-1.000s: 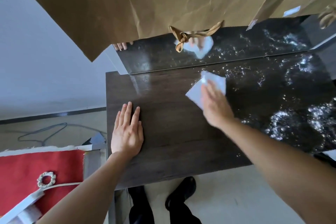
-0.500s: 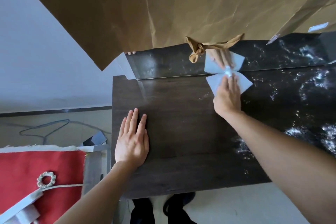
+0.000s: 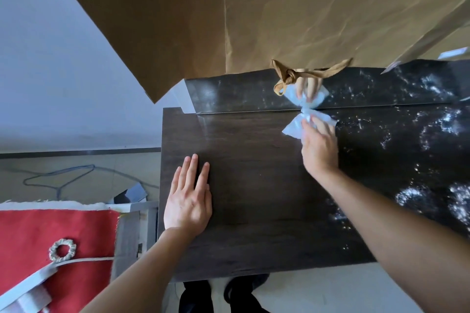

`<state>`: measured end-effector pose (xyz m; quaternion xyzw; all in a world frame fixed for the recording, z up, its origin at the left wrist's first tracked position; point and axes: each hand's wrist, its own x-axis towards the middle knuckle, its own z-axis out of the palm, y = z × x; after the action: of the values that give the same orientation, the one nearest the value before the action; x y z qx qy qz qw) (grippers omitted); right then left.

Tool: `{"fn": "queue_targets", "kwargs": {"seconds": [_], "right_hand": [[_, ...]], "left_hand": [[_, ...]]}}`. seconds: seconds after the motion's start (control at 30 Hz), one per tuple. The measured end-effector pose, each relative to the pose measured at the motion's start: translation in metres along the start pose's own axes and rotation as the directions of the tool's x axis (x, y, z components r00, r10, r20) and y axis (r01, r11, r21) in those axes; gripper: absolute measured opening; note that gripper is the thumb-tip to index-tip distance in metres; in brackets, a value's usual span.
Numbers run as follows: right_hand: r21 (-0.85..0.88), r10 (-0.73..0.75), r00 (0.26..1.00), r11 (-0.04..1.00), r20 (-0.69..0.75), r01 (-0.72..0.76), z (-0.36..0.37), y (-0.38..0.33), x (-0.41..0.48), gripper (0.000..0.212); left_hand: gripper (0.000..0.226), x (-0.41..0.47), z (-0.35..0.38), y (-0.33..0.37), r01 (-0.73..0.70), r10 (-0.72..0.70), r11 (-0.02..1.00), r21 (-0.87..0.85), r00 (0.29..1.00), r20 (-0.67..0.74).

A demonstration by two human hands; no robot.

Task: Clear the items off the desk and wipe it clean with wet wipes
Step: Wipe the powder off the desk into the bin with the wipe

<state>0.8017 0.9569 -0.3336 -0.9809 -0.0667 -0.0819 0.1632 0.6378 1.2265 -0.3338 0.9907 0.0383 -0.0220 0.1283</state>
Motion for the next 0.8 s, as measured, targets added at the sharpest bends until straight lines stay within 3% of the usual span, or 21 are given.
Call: {"fn": "queue_targets", "kwargs": {"seconds": [0.07, 0.13, 0.2, 0.23, 0.27, 0.33, 0.4, 0.47, 0.53, 0.6, 0.67, 0.73, 0.8], "right_hand": [[0.167, -0.038, 0.999, 0.985, 0.002, 0.037, 0.004, -0.033, -0.031, 0.024], [0.338, -0.232, 0.967, 0.923, 0.106, 0.184, 0.008, -0.062, -0.074, 0.018], [0.436, -0.357, 0.915, 0.865, 0.190, 0.247, 0.004, -0.062, -0.086, 0.018], [0.441, -0.352, 0.916, 0.865, 0.190, 0.241, 0.002, -0.051, -0.074, 0.019], [0.405, -0.281, 0.946, 0.893, 0.164, 0.195, 0.000, -0.038, -0.057, 0.020], [0.258, 0.007, 0.995, 0.966, 0.099, -0.032, -0.003, -0.008, -0.016, 0.018], [0.120, 0.188, 0.981, 0.974, 0.037, -0.191, 0.002, 0.002, 0.005, 0.023], [0.115, 0.095, 0.995, 0.989, 0.008, -0.095, 0.013, -0.021, -0.013, 0.031], [0.148, -0.166, 0.981, 0.977, 0.096, 0.151, 0.023, -0.050, -0.064, 0.039], [0.114, -0.400, 0.869, 0.916, 0.291, 0.384, 0.014, -0.062, -0.120, 0.046], [0.067, -0.512, 0.774, 0.847, 0.373, 0.528, -0.002, -0.049, -0.131, 0.046], [-0.043, -0.437, 0.831, 0.877, 0.345, 0.479, -0.006, -0.026, -0.109, 0.048], [-0.173, -0.137, 0.953, 0.967, 0.270, 0.188, -0.005, -0.013, -0.072, 0.053]], "left_hand": [[0.051, -0.001, 0.000, 0.001, 0.000, 0.000, 1.000, -0.008, 1.000, 0.005], [0.051, 0.000, -0.001, 0.001, 0.000, 0.000, 1.000, -0.013, 1.000, 0.004], [0.051, 0.001, -0.001, 0.000, 0.001, -0.001, 1.000, -0.015, 1.000, 0.001], [0.051, 0.000, -0.001, 0.000, 0.001, -0.001, 1.000, -0.012, 1.000, 0.003], [0.051, 0.000, -0.001, 0.000, -0.001, 0.001, 1.000, -0.008, 1.000, 0.004], [0.051, 0.000, 0.000, 0.000, -0.008, 0.008, 1.000, -0.007, 1.000, 0.003], [0.050, 0.000, 0.000, -0.001, -0.012, 0.012, 1.000, -0.007, 1.000, 0.005], [0.050, -0.001, 0.001, -0.002, -0.013, 0.013, 1.000, -0.009, 1.000, 0.010], [0.050, -0.001, 0.002, -0.003, -0.015, 0.015, 1.000, -0.023, 1.000, 0.017], [0.050, 0.000, 0.002, -0.003, -0.017, 0.018, 0.999, -0.036, 1.000, 0.015], [0.050, 0.000, 0.001, -0.003, -0.019, 0.019, 0.999, -0.038, 1.000, 0.014], [0.050, 0.000, 0.000, -0.003, -0.027, 0.027, 0.999, -0.024, 1.000, 0.014], [0.051, 0.000, 0.000, -0.003, -0.034, 0.035, 0.999, -0.009, 0.999, 0.015]]}}
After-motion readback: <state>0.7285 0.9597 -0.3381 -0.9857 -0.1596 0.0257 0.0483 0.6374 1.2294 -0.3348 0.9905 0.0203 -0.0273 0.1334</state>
